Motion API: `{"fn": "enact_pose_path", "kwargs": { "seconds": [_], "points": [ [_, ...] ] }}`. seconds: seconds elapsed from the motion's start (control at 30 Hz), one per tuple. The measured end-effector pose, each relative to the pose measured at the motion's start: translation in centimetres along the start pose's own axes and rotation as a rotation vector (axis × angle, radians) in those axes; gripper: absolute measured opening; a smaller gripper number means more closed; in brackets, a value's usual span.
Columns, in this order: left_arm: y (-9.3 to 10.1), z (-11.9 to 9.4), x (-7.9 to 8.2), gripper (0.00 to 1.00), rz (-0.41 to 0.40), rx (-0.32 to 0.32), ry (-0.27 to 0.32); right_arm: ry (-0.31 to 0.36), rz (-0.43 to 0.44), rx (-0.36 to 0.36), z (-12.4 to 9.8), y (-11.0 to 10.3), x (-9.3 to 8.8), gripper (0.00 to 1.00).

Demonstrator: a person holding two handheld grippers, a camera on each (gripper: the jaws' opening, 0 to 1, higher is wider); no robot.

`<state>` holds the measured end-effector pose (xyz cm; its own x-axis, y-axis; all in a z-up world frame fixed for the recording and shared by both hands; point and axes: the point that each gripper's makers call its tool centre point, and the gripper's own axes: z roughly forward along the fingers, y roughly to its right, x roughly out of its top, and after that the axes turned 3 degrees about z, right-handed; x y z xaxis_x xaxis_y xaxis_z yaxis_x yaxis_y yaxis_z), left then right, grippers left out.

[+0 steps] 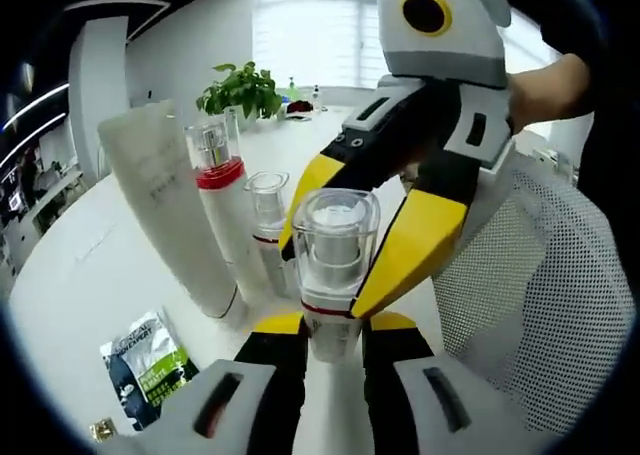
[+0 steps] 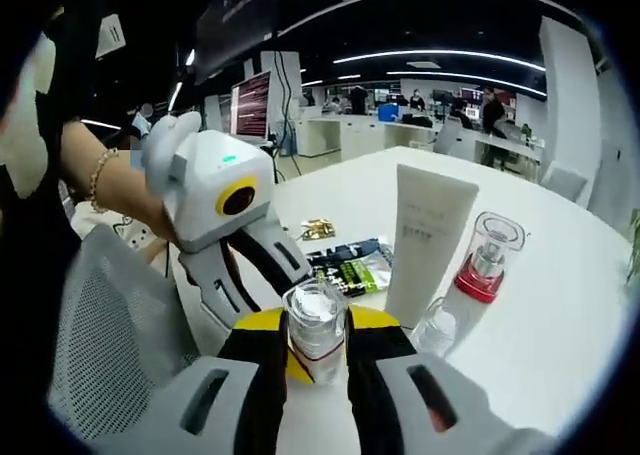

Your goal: Arrange the skincare products in the storage area until every visible bottle or jar stands upright without overlapping.

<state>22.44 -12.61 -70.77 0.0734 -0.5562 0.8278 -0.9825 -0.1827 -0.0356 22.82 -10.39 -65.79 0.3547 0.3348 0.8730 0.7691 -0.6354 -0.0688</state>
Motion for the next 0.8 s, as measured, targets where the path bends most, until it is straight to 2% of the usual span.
{"fn": "enact_pose_path", "kwargs": {
  "seconds": [0.5, 0.8],
  "points": [
    [-0.3, 1.2, -1.1, 0.22, 0.024, -0.002, 0.008, -0.039, -0.027, -0.014, 0.8, 0.4, -1.3, 0.22],
    [-0.4, 1.5, -1.1, 0.22, 0.028, 0.003, 0.027, -0.026, -0.019, -0.025, 0.8, 0.7, -1.4, 0.23]
  ]
}}
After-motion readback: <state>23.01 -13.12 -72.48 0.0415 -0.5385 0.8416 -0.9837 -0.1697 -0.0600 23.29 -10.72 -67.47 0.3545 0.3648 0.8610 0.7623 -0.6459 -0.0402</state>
